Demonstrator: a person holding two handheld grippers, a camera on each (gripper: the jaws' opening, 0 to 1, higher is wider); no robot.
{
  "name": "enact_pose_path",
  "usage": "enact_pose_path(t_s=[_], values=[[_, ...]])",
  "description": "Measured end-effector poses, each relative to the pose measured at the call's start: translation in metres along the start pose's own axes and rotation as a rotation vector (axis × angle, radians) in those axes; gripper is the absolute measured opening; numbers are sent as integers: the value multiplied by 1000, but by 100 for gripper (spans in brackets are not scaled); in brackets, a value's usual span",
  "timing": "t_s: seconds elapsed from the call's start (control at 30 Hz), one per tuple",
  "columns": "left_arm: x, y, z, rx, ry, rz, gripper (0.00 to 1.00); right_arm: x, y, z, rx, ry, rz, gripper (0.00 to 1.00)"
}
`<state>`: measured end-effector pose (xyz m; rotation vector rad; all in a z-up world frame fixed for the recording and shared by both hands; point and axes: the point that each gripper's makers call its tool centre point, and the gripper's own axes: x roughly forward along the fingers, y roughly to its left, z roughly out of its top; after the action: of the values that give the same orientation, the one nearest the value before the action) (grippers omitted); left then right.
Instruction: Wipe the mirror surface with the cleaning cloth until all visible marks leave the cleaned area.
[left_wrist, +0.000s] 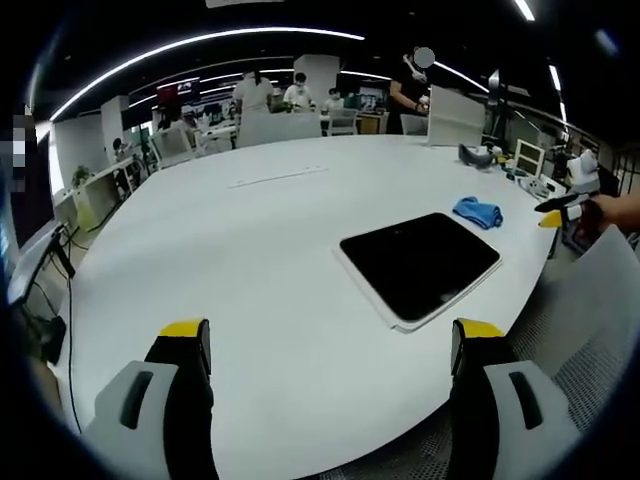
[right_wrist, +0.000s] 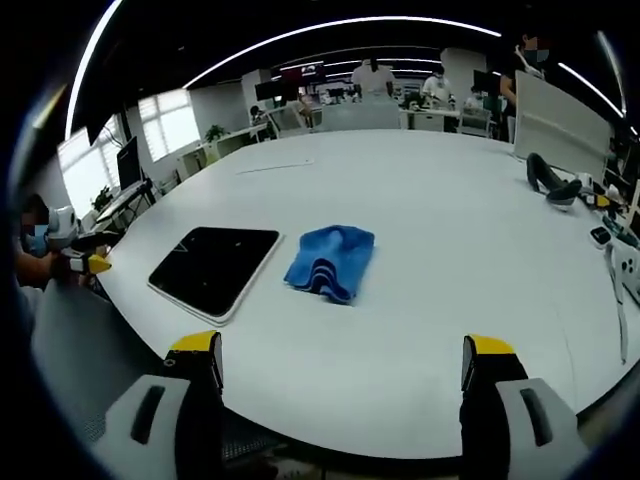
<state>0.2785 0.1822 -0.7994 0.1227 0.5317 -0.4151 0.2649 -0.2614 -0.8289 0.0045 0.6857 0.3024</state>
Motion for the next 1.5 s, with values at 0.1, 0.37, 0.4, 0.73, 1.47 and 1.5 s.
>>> enact_pose_path(t_s=[0.1,0.37,0.4,0.73,1.47,1.5], values=[[0,0,-1,-5,2,-2,99,1,3,0,-12,2,7,99],[-1,1,1,-3,-7,6,99,3,-4,10,-53,-25,2,99],[-1,2,1,-2,-10,9,99,4,-6,12,-45,-30,1,99],[-1,4,3,-24,-14,18,99,0,-15,20,23,-69,-15,99],[2,-5,3,-39,-8,-5,99,-7,-19,14,-12,-17,-18,98],[2,-4,4,-42,-16,-5,99,-7,-19,14,8,-15,-17,99]])
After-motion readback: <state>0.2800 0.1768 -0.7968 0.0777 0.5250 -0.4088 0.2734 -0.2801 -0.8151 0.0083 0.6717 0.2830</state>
